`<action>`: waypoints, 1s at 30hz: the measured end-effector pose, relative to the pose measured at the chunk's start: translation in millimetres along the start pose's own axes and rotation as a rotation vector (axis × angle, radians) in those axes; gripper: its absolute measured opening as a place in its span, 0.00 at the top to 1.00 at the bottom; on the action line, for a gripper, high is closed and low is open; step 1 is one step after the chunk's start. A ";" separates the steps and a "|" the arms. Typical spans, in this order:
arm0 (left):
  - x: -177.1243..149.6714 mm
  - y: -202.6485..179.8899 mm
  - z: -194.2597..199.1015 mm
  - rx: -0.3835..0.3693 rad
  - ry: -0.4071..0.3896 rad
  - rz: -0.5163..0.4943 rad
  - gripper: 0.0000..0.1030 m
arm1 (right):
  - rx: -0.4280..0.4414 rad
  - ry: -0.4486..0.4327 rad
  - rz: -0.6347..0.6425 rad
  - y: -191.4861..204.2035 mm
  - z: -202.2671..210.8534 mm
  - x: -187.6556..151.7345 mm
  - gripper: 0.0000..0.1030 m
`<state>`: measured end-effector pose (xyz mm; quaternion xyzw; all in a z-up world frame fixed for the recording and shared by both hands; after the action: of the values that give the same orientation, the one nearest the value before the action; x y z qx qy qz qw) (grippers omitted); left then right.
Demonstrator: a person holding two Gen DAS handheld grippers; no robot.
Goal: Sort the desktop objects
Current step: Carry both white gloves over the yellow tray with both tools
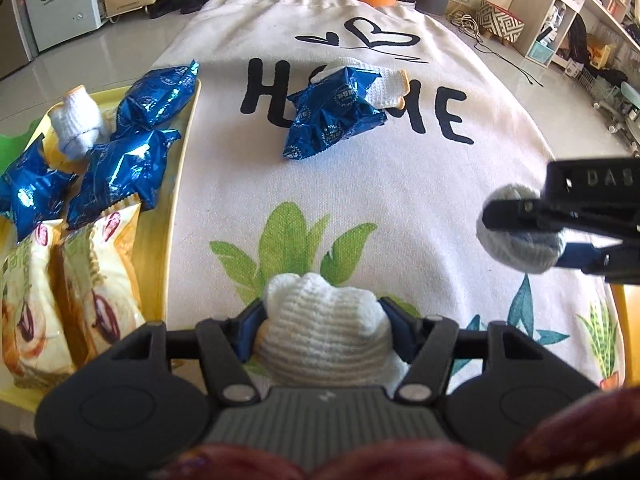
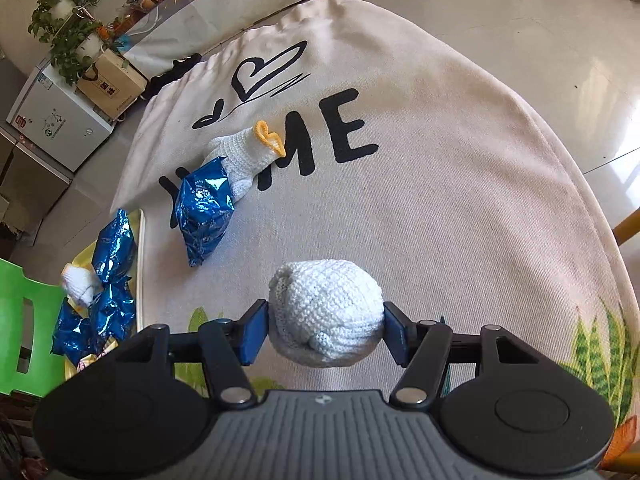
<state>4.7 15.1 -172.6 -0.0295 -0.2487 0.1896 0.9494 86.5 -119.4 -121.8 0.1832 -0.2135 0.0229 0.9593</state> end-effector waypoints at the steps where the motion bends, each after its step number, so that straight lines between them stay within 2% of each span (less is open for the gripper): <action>1: -2.6 0.6 5.8 -0.001 -0.005 0.012 0.41 | 0.004 -0.004 -0.001 -0.8 4.3 -4.3 0.41; 15: -23.4 -4.6 73.2 -0.001 -0.080 0.073 0.41 | 0.076 -0.095 0.008 2.2 59.2 -58.3 0.41; 30: -23.7 14.5 110.2 0.003 -0.141 0.142 0.41 | 0.144 -0.120 0.042 13.2 73.6 -84.8 0.41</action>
<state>-72.6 15.4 -89.3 -0.0321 -0.3117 0.2583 0.9138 -21.7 -130.8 -90.9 0.2482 -0.2724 0.0471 0.9284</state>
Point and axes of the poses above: each gripper's, at about its wrist camera, not at the fingertips, and z roughly against the way its jaws point, y to its left, x to its top, the point moved 3 cm from there along -z, roughly the way its jaws point, and after that the axes turned 3 degrees about z, right-handed, at the moved point
